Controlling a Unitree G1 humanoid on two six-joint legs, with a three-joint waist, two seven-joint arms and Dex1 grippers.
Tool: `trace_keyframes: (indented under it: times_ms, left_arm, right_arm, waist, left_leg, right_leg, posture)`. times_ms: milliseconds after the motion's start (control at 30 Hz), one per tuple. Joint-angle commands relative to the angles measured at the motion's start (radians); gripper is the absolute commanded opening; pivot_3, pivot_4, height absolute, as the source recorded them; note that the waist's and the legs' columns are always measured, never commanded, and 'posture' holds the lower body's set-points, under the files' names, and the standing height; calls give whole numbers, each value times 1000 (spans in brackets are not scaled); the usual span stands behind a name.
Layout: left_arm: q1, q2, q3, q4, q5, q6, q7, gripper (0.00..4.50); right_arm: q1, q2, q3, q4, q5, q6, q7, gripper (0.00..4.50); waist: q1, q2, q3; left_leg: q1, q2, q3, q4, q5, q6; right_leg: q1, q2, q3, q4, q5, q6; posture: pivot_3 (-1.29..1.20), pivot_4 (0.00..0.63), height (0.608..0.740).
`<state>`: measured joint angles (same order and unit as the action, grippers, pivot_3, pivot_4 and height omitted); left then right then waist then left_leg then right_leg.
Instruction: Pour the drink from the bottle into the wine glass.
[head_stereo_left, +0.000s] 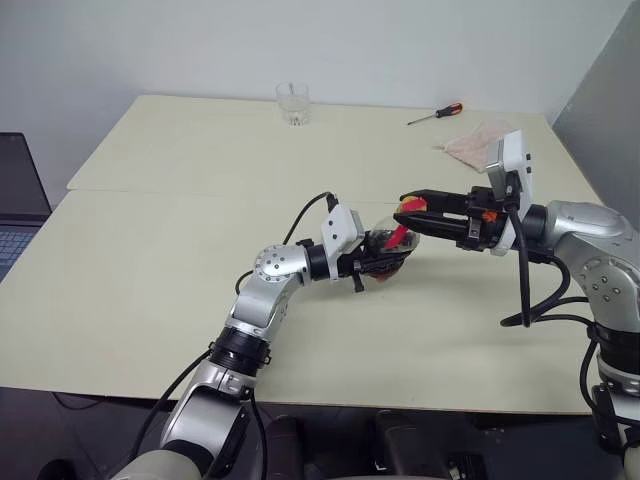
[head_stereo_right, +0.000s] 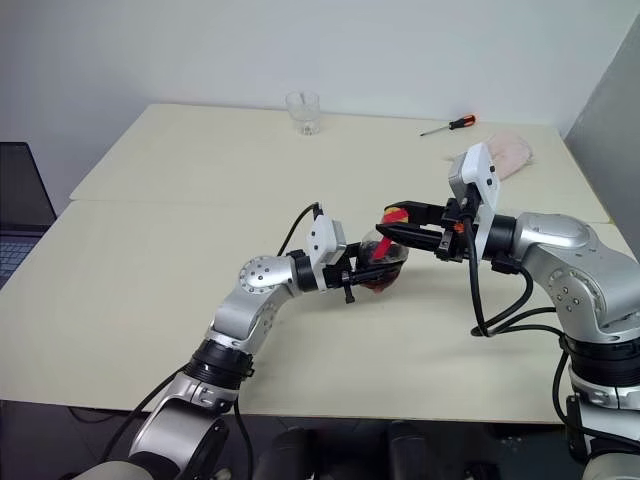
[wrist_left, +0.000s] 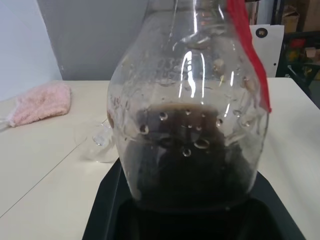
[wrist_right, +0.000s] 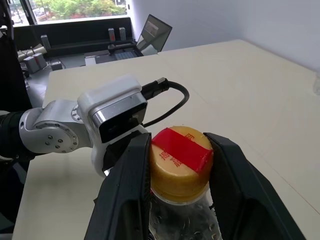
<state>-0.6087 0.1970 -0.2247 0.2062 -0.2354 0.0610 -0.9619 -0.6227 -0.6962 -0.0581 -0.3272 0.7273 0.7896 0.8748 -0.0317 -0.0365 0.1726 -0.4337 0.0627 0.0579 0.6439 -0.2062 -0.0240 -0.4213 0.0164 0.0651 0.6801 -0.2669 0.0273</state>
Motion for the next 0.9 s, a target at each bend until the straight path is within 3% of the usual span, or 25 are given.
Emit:
trace_keyframes:
  times_ms: [33, 267, 300, 600, 900]
  left_arm:
    - [0, 5, 30, -34, -19, 3, 15, 1297]
    - [-6, -3, 28, -27, -18, 2, 14, 1296]
    - [-8, -5, 28, -25, -18, 2, 12, 1296]
    - [-8, -8, 33, -25, -16, -2, 15, 1296]
    - [-2, -28, 38, -33, -23, -3, 39, 1296]
  right_arm:
    - [-29, -12, -23, -35, 22, -7, 12, 2008]
    - [-31, -13, -32, -60, 36, 17, -11, 4331]
    - [-32, -14, -37, -64, 36, 20, -16, 4485]
    - [-75, 10, -105, -140, 93, 154, -232, 4500]
    - [-73, 171, -87, -223, 119, 241, -512, 4500]
  waist:
    - [0, 0, 0]
    - [0, 0, 0]
    - [0, 0, 0]
    - [-1, 0, 0]
    - [1, 0, 0]
  left_leg:
    - [0, 0, 0, 0, 0, 0]
    - [0, 0, 0, 0, 0, 0]
    - [0, 0, 0, 0, 0, 0]
    - [0, 0, 0, 0, 0, 0]
    - [0, 0, 0, 1, 0, 0]
  right_leg:
    - [0, 0, 0, 0, 0, 0]
    - [0, 0, 0, 0, 0, 0]
    - [0, 0, 0, 0, 0, 0]
    - [0, 0, 0, 0, 0, -1]
    - [0, -1, 1, 1, 0, -1]
  posture:
    - [0, 150, 740]
    - [0, 150, 740]
    - [0, 150, 740]
    - [0, 150, 740]
    - [0, 150, 740]
